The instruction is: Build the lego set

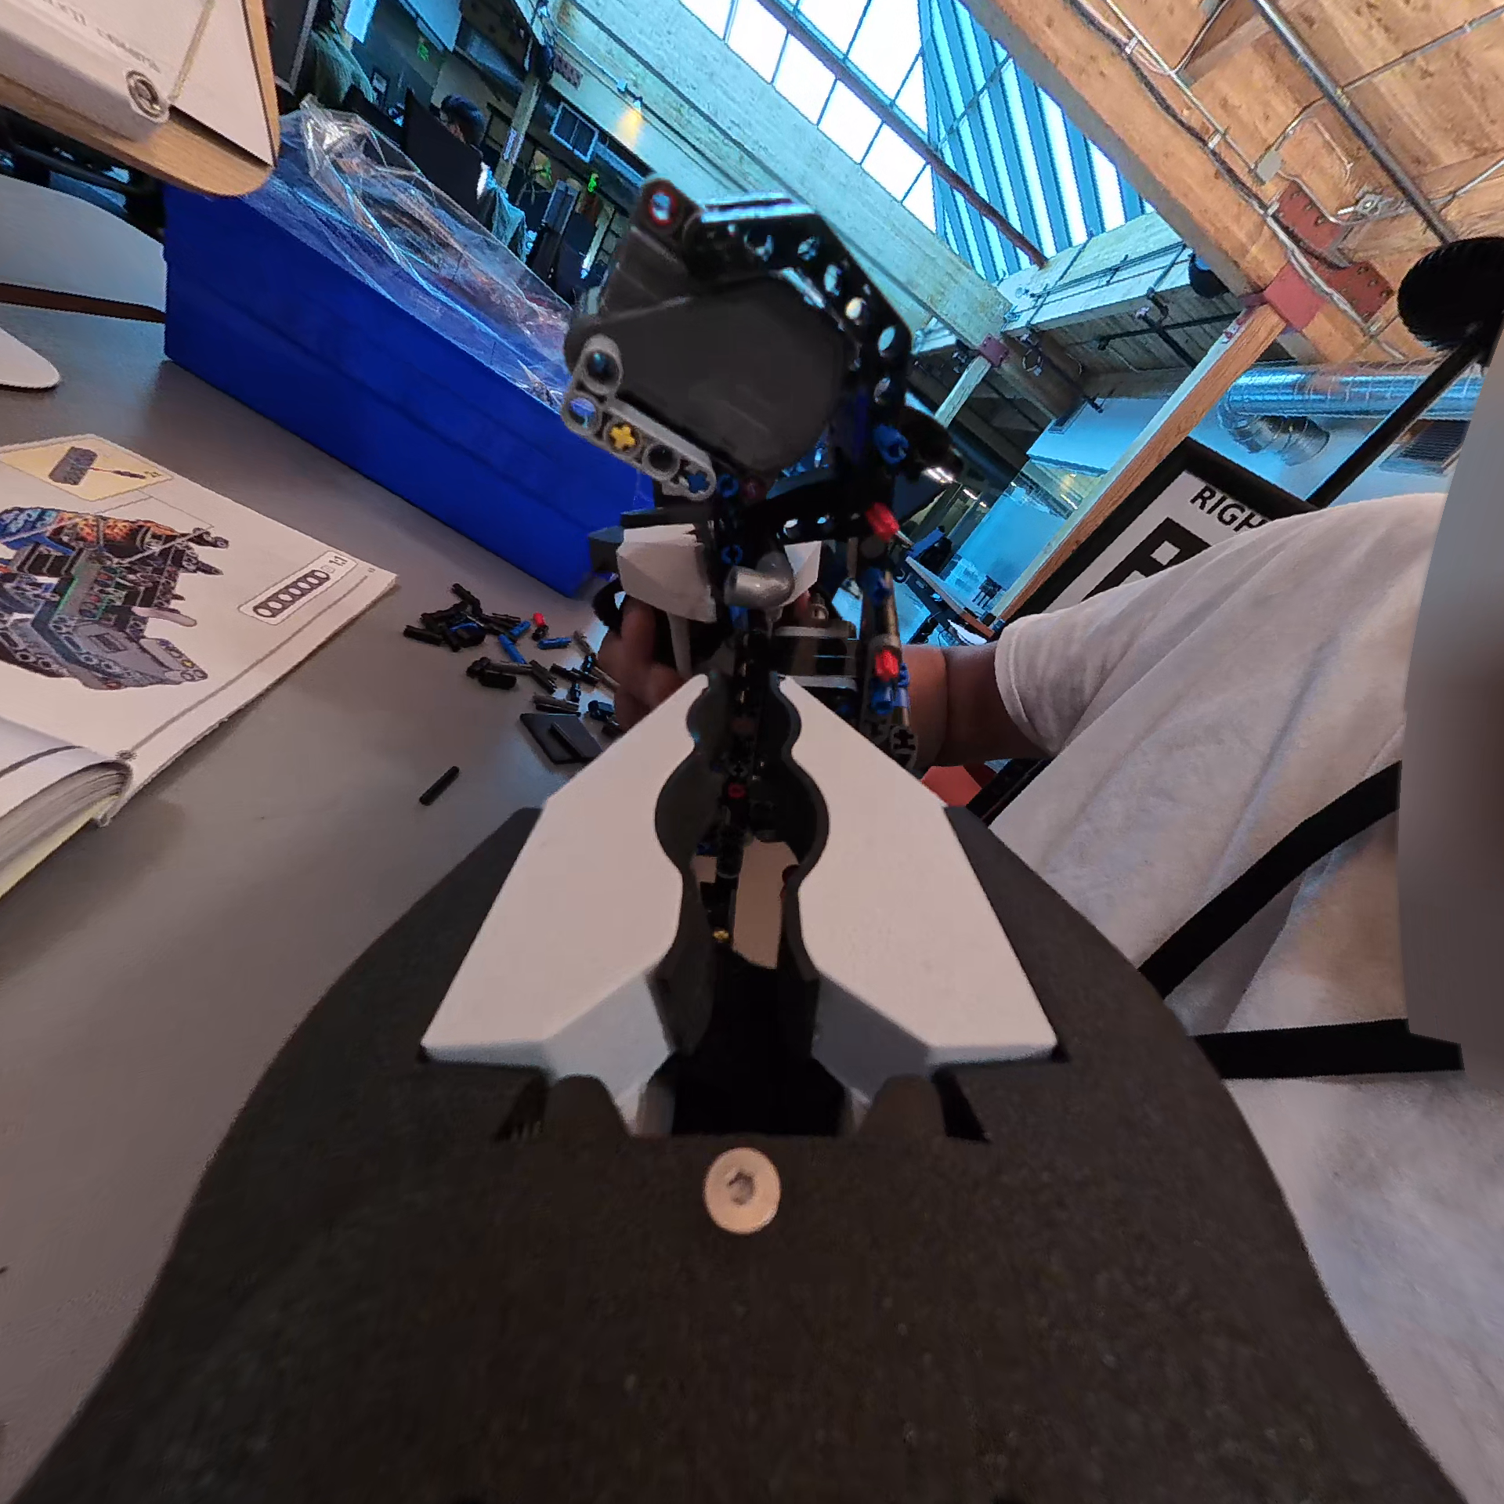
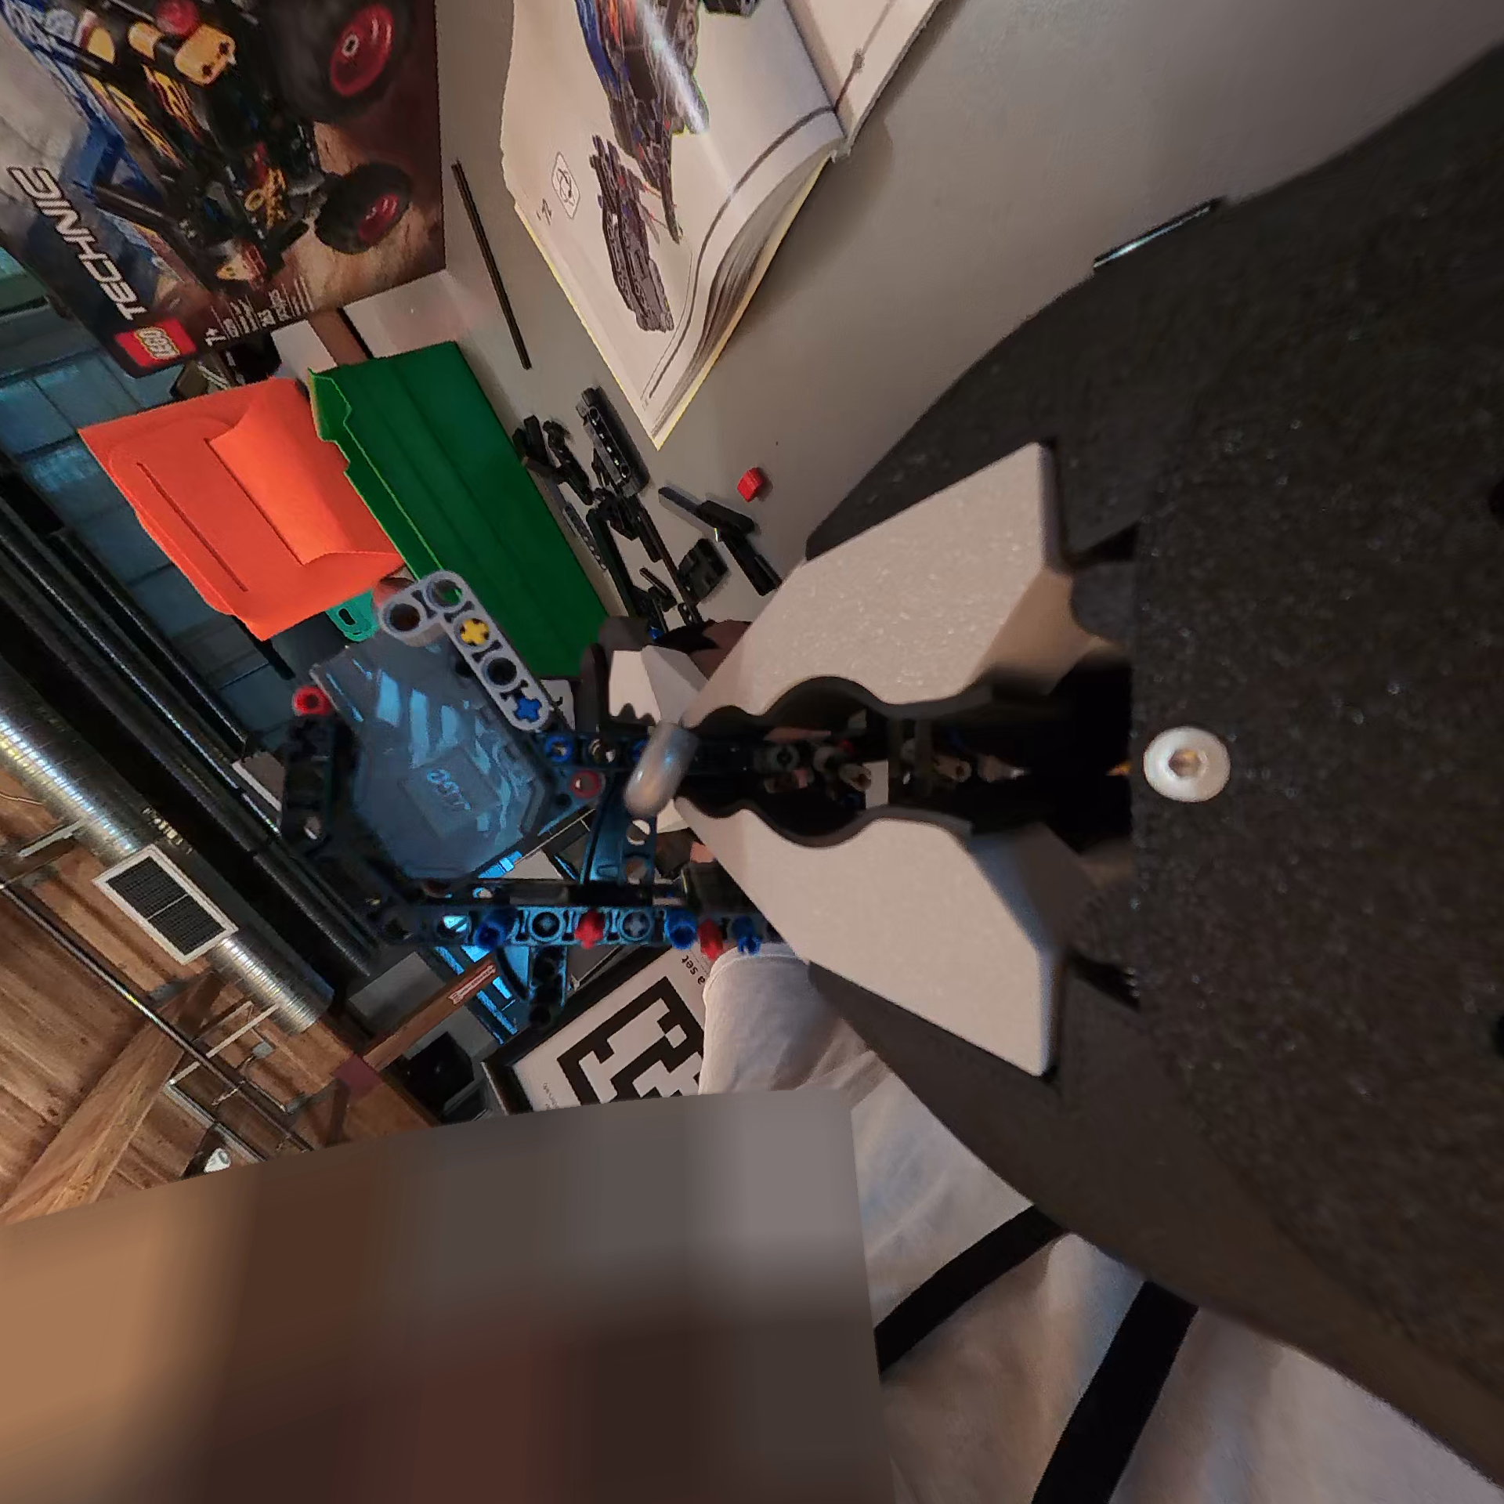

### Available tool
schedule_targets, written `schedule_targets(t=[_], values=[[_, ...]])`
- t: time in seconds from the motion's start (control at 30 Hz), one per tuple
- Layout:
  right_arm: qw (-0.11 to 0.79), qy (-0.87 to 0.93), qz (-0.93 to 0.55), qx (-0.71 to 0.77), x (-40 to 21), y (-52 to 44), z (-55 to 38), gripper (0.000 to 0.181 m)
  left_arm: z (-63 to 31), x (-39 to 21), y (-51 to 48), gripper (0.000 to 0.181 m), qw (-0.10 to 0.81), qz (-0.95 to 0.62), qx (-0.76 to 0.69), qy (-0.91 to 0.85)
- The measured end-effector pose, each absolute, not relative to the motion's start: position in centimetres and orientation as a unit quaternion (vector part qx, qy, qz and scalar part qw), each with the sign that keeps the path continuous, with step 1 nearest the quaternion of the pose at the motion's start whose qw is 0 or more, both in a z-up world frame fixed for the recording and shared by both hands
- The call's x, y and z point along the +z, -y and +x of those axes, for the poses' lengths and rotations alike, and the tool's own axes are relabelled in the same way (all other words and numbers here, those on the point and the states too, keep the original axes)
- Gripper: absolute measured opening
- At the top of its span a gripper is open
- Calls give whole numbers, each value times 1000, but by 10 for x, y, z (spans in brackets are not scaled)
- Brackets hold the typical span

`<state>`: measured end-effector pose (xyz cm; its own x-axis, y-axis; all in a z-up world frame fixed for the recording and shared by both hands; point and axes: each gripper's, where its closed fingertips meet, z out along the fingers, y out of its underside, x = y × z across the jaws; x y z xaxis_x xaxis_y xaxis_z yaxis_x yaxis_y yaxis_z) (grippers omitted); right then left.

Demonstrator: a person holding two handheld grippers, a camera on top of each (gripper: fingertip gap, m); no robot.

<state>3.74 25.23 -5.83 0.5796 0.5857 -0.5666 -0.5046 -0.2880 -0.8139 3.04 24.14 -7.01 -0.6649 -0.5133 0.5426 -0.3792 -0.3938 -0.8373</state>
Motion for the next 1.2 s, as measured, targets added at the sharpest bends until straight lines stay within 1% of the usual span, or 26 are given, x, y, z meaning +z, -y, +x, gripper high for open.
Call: schedule_targets(t=[0.23, 0.7, 0.97, 1.1, 1.2], values=[[594, 44, -659, 459, -57, -249, 37, 7, 30, -68, -238, 5, 24, -402, -734, -546], [594, 48, -671, 441, -62, -252, 38, 7, 32, -75, -241, 5, 23, -417, -721, -553], [590, 37, -656, 469, -64, -251, 35, 8, 30, -76, -239, 5, 21, -420, -705, -571], [612, 35, -661, 432, -64, -255, 39, 7, 34, -76, -244, 5, 25, -432, -712, -552], [610, 55, -688, 390, -68, -256, 40, 7, 36, -79, -246, 5, 36, -438, -701, -562]])
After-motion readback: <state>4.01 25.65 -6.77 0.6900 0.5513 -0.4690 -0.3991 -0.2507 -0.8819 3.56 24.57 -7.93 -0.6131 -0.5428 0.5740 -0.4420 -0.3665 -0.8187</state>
